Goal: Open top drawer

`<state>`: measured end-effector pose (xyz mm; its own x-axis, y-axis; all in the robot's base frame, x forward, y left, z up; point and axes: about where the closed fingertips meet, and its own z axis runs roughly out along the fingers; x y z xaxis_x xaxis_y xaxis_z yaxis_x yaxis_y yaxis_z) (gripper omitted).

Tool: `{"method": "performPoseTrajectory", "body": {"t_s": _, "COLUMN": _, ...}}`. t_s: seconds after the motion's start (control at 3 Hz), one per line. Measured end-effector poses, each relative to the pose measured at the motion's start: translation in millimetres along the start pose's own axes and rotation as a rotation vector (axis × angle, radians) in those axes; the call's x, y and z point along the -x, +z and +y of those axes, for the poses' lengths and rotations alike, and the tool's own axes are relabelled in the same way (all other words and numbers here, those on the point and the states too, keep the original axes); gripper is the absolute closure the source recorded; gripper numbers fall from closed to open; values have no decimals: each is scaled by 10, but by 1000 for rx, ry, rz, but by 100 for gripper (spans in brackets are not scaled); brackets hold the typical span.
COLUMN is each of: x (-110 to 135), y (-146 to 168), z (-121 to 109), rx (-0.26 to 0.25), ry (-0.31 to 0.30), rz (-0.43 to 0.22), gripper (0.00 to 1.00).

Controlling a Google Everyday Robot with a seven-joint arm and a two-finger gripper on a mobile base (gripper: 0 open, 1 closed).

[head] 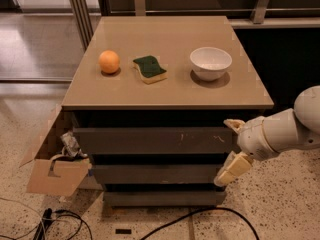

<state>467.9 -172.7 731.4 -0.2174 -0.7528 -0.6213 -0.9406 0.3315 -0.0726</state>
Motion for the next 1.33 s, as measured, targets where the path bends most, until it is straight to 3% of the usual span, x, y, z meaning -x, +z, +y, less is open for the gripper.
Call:
{"method": "performPoseTrajectory", "body": {"t_s": 0.67, "x": -117, "y": 236, "z": -128, "rx": -39, "ry": 23, "rz": -12, "gripper": 0}}
{"method": "performPoseTrajectory", "body": {"t_s": 1.33, "x": -30, "y": 509, "z": -306, "rx": -99, "ry": -28, "rz": -3, "gripper": 0}}
